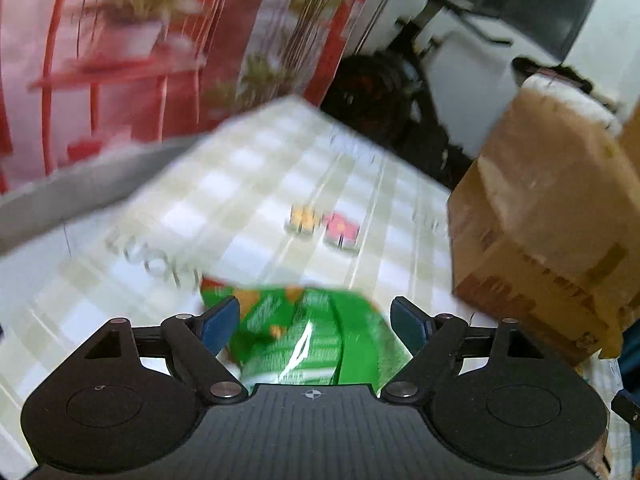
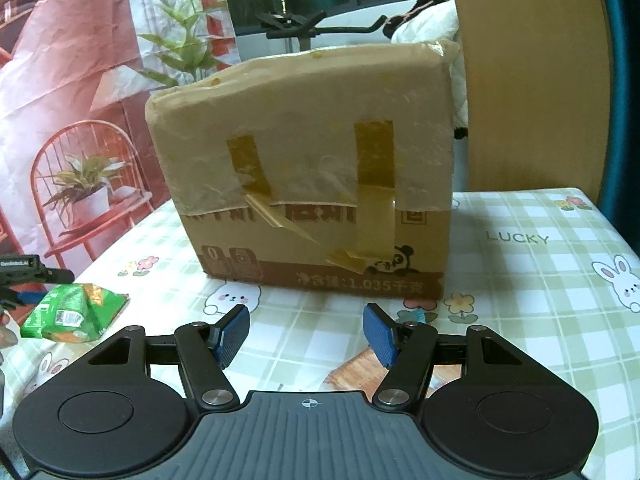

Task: Organize snacks
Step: 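Grasp the green chip bag with the left gripper while the right tool returns to the pile, then close the right gripper on the white cracker packet while the left gripper holds the chip bag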

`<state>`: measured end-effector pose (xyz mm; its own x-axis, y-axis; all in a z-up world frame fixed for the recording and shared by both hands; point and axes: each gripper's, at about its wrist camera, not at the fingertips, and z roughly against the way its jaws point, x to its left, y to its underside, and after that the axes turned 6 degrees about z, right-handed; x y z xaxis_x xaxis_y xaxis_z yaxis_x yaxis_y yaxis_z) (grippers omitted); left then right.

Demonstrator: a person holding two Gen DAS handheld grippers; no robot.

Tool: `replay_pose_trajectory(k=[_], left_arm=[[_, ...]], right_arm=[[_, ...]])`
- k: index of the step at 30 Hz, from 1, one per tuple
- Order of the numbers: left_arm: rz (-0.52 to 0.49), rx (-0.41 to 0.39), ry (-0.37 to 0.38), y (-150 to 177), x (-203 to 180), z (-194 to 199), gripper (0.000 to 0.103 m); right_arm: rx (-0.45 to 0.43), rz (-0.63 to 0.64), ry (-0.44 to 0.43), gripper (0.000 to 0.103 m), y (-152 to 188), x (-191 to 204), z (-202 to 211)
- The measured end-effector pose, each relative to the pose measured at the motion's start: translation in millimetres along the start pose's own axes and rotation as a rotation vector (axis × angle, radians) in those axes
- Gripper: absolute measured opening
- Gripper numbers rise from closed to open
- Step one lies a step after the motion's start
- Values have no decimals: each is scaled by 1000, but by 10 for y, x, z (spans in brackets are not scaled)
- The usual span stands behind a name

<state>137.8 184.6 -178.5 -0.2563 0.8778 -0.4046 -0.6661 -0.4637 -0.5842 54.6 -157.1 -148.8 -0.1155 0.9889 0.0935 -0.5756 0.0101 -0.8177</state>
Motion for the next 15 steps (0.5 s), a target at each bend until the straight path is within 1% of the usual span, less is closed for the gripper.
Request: replay_pose_trajectory(k=[1,4,8,10,12,13,14,15], left_arm=[[14,5,5,30,23,-9,92],[23,6,21,72,40,-16,94],[-6,21,41,121,-10,-69,95],[-36,3,34,177,-60,-71,95],[-89,-18,23,233,-132,-45,89],[-127,-33,35,273,-178,-19,74],[-166,-50,53,317,-232,22,72],[-199,-49,58,354,-287,22,72]], right_arm=[[3,-3,-1,60,13,-2,-7],[14,-8,-2,60,49,-37,-25],[34,-24,3,59,115,-79,-64],[39,-29,5,59,146,-104,-75],[46,-32,6,59,177,-128,-89],[48,-32,8,59,196,-133,-88],[51,-31,11,59,216,-138,-87],[52,-29,13,59,231,-143,-80]])
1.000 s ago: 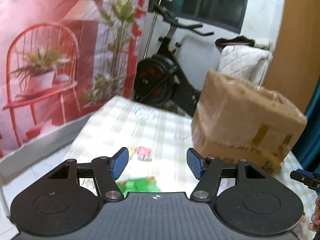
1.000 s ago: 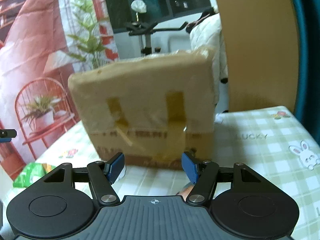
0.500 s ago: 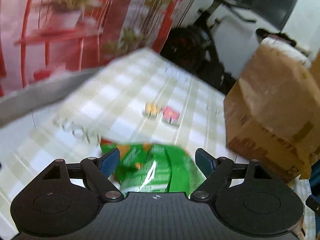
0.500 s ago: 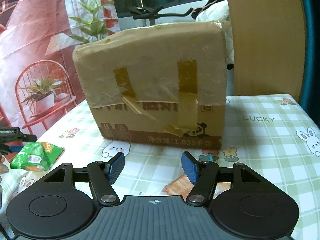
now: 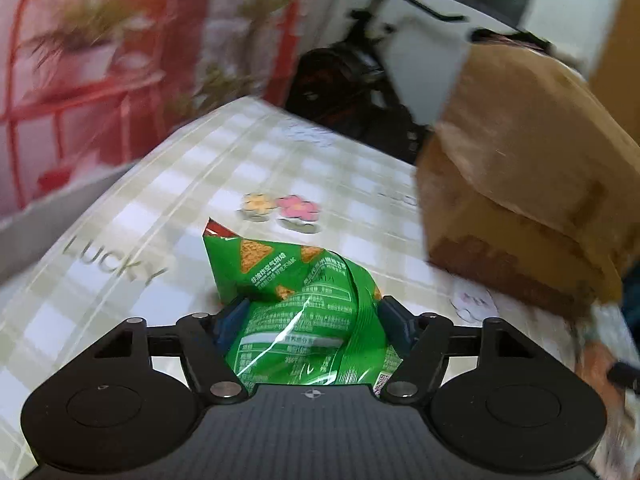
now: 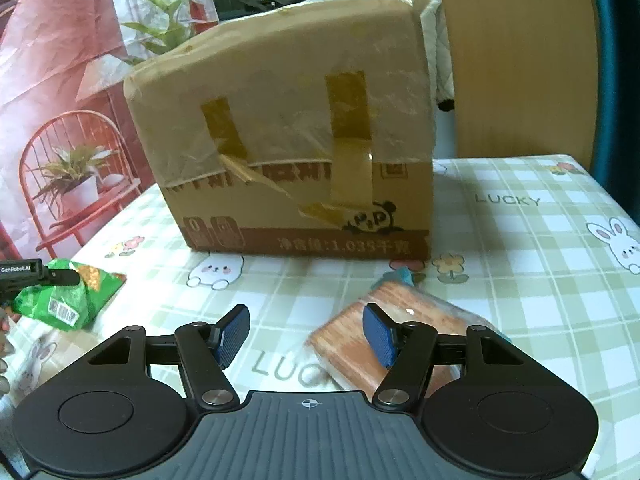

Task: Organize snacks
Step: 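Close the right gripper on the white cracker packet while the left gripper holds the chip bag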

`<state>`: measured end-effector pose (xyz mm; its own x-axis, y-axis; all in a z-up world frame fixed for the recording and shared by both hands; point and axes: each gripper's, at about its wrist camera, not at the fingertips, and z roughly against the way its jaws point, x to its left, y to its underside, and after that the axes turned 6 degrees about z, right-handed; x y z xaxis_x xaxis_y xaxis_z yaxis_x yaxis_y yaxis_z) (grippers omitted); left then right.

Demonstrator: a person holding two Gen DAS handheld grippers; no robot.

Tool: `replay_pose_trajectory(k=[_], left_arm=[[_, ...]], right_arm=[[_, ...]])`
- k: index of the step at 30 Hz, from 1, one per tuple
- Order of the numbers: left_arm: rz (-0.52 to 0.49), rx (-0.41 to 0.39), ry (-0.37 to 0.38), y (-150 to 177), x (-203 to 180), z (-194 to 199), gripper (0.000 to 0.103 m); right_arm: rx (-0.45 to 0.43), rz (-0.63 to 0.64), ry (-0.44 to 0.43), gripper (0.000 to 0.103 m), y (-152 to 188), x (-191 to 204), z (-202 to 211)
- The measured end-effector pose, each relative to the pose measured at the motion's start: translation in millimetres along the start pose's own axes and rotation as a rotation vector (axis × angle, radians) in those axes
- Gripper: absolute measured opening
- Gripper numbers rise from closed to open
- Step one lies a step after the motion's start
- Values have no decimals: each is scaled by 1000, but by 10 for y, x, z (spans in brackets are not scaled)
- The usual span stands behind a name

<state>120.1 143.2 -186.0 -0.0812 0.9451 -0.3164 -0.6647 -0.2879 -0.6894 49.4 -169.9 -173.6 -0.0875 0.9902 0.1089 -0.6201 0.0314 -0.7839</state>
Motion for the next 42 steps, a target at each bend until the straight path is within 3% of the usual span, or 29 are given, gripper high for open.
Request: replay_pose_trajectory(k=[4,13,21,28,36,42], left_arm=[[-77,-4,36,144,-234,39,71],[-79,35,147,401,-654,-17,71],[-117,29,158,564,-862,-60,72],[-95,26,163,567,-833,-48,73],[-87,26,163,570,-823,-49,73],[-78,26,167,570,-802,-49,73]], right_arm=[[-5,17,23,60,26,-22,33],[-45,110,110,70,91,-113,264],[-50,161,199,74,317,-316,534],[20,109,257,73,491,-589,605],[122,256,239,77,539,-623,428],[181,259,226,77,538,-736,370]])
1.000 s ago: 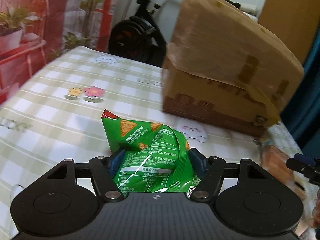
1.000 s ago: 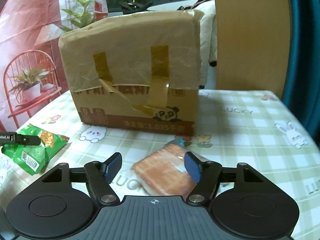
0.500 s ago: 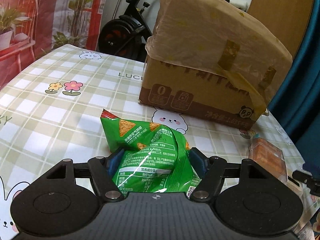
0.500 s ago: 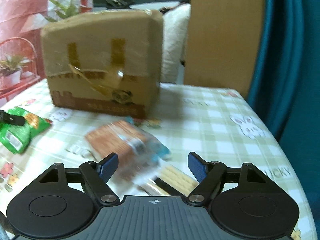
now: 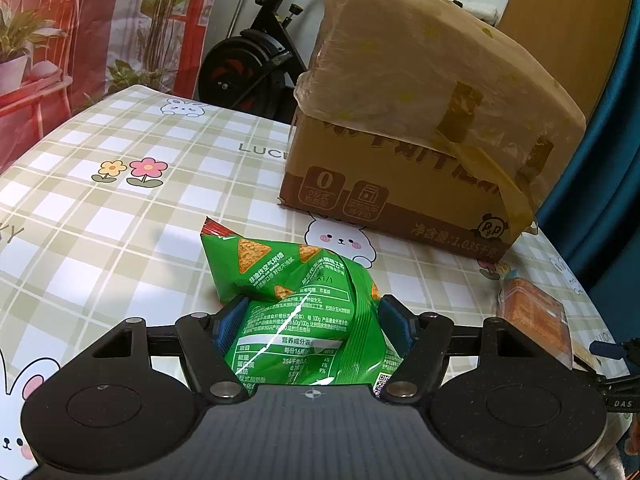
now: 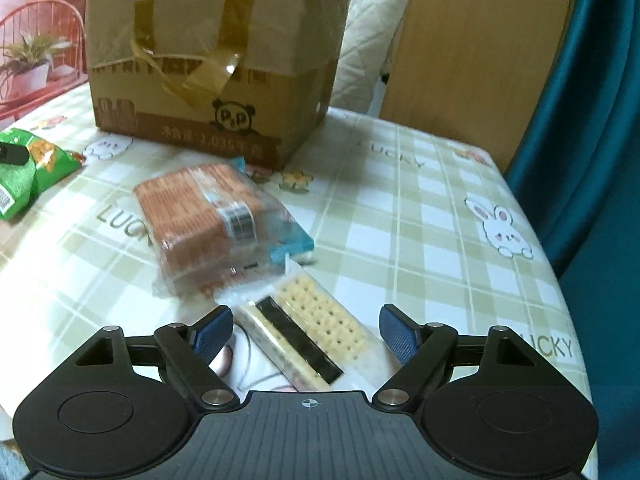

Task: Organize snacks
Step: 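Close the right gripper on the white cracker packet while the left gripper holds the chip bag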

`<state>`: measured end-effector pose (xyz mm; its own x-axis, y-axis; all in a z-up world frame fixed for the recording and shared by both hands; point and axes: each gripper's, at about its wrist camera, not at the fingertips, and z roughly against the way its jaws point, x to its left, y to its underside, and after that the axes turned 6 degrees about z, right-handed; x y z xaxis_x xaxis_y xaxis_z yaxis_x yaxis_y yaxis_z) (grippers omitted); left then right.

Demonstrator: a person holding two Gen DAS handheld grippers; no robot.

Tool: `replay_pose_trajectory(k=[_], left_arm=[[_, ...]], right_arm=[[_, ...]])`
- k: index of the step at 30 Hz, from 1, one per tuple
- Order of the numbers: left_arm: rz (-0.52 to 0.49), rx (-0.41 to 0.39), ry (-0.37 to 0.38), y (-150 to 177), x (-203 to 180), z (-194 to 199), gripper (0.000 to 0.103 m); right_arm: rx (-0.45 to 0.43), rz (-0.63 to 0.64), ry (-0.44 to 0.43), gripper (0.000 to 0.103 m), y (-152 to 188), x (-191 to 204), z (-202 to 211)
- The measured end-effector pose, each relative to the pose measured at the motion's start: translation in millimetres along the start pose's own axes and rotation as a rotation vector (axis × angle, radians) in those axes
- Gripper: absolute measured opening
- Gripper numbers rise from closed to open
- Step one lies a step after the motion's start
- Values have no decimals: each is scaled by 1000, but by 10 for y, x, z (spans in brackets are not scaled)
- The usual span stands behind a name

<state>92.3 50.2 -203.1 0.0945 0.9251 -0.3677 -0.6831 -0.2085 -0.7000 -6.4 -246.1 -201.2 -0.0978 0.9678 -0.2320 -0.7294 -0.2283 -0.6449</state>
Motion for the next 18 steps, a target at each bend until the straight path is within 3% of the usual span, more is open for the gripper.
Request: replay_pose_trajectory(k=[8,11,18], left_arm=[[-1,-1,-1,1,0,-3,73],[-4,-1,-3,0,1,-4,73],[-11,-2,-9,12,-13,-1,73]], right_arm=[[-7,-30,-14,74,79,-87,-38],[-26,-62,-10,65,77,-114,-63],[-57,-185,-3,58,-29,-147,-188]])
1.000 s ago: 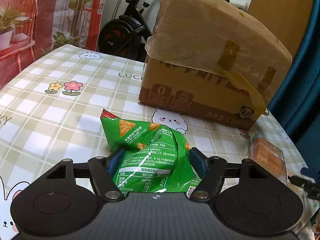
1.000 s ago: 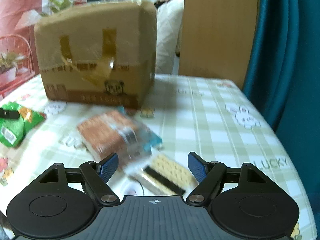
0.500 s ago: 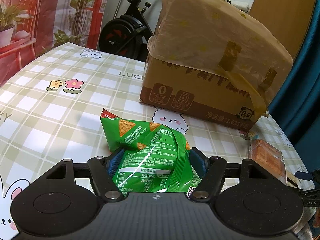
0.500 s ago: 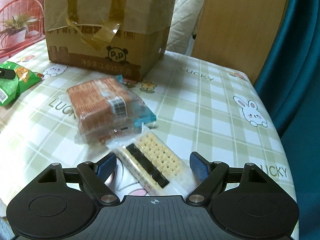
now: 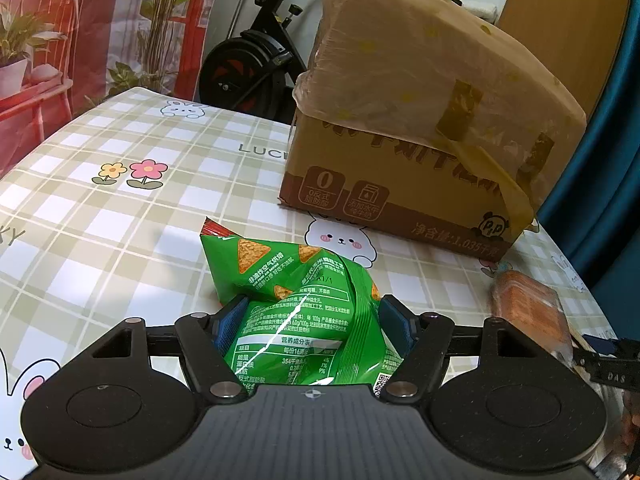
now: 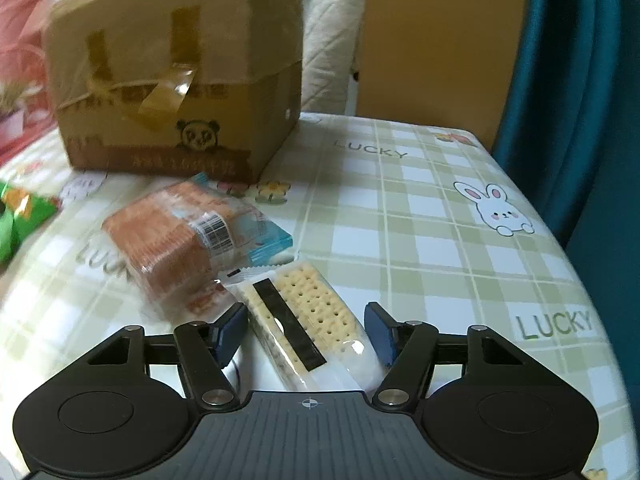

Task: Organize snacks
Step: 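Close the right gripper on the white cracker packet while the left gripper holds the chip bag, then lift both held snacks and carry them over the cardboard box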

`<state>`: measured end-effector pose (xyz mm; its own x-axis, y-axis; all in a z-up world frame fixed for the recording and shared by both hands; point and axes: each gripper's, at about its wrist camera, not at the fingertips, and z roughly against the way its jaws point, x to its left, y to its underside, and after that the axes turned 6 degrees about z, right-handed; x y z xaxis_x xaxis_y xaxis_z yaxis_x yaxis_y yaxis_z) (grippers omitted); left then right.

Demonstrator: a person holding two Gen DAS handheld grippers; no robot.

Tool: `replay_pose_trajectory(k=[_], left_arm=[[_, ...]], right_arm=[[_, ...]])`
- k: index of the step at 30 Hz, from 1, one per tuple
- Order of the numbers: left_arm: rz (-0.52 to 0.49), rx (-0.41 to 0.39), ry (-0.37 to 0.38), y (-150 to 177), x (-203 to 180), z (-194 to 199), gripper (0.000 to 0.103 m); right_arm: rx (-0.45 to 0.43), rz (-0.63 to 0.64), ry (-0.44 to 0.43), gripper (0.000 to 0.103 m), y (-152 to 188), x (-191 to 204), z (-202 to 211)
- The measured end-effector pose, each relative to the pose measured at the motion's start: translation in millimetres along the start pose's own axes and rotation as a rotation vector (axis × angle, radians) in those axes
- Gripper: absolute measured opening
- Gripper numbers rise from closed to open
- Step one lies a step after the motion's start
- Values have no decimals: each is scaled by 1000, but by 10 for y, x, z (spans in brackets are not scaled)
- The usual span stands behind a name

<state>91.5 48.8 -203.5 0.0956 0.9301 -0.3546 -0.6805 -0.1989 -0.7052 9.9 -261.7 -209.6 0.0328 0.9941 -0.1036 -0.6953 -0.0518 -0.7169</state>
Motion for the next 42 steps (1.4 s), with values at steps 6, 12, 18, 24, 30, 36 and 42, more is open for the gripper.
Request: replay_pose_trajectory(k=[6,12,18,24,30,36,42], left_arm=[[-1,0,-1,1,0,1,73],[-4,-2,-1,8,-2,2,73],[-10,-5,-4,15,-4,1,74],[-23,-8,-9,21,-18,19,74],[-47,-14,21,38,-92,92,70],[-84,-71,34,25,-199,225,70],[-56,-176,48,-216,-218,448,70]], right_arm=[[2,-49,-50,54,-77,43,-62],[12,-26,-63,61,-63,49,-33],[4,16,-52,66,19,28,37],[-11,1,-72,59,-14,39,-25],[-4,57,-76,48,-59,135,-55],[-62,6,-61,42,-81,55,112],[-174,-24,-43,42,-320,-57,359]])
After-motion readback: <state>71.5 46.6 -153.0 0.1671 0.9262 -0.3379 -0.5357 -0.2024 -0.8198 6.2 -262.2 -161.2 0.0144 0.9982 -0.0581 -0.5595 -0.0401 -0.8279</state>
